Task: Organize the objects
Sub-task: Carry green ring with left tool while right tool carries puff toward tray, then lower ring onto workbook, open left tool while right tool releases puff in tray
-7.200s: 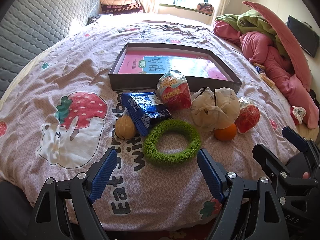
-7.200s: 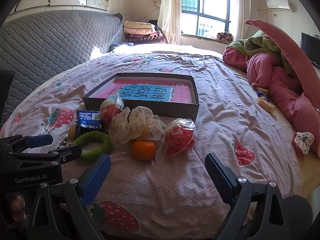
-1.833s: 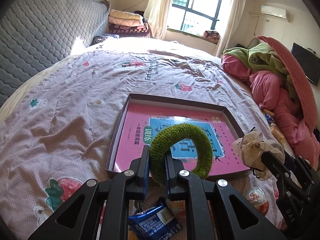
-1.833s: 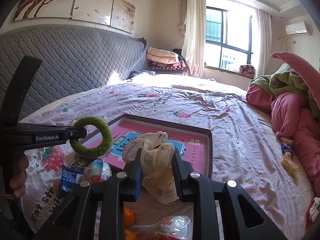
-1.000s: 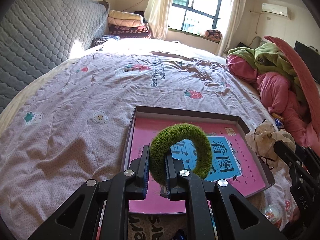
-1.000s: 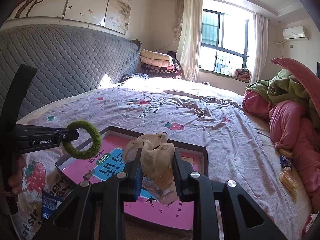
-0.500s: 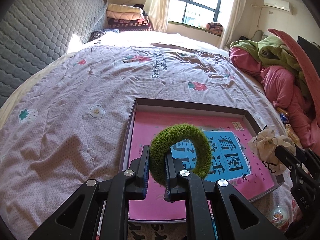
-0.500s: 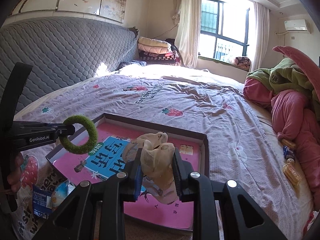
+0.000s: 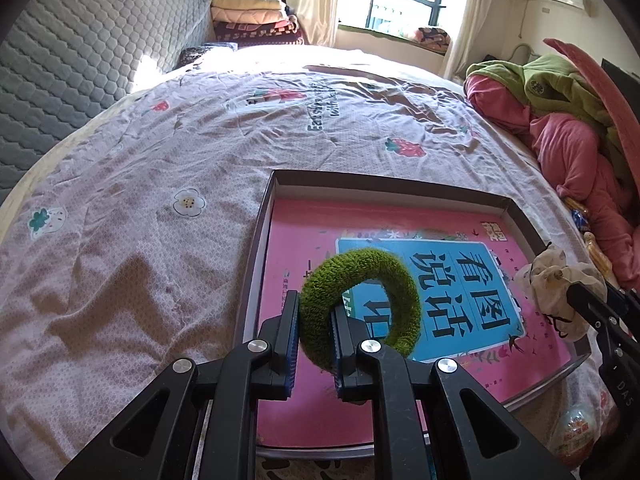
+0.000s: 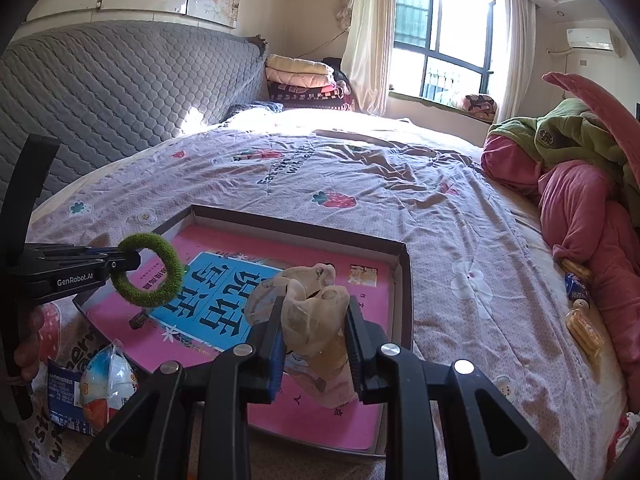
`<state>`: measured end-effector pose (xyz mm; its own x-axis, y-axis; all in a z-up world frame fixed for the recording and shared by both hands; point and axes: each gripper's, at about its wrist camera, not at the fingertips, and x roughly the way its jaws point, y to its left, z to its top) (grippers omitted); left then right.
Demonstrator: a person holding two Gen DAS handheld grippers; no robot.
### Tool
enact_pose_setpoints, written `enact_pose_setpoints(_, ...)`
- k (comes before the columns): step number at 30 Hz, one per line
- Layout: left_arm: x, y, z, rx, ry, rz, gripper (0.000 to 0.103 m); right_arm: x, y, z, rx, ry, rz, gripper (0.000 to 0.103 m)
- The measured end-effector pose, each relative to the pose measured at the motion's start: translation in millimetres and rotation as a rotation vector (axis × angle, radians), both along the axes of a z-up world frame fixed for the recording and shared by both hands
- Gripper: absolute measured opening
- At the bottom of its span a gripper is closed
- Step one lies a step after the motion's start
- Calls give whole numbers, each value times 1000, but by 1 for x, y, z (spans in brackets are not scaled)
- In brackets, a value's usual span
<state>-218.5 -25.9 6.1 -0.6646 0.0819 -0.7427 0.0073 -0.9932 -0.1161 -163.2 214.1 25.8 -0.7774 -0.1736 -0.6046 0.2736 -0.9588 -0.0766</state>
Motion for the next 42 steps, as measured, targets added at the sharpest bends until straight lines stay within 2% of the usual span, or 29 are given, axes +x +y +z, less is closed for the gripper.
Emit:
enact_pose_setpoints(7, -3, 3, -10, -16, -35, 1, 15, -5, 0, -10, 66, -38, -27, 27)
enact_pose_setpoints(13, -5, 4, -15, -14, -57, -3, 15, -8, 2, -17, 56, -76, -18, 28)
enact_pose_setpoints(17, -4, 7, -18, -7, -69, -13, 15, -11, 4, -19, 41, -102, -19, 37)
enact_pose_setpoints(24, -5, 7, -21, 14, -101, -22, 15, -11, 6, -21, 24, -120, -21, 40)
enact_pose_setpoints(31, -3, 14, -22, 33, -120, -52, 15, -11, 9, -18, -4, -114, -17, 56)
enact_pose_setpoints(42, -4, 11, -24, 27, -133, -40, 16, -7, 12, -13, -21, -97, -20, 62)
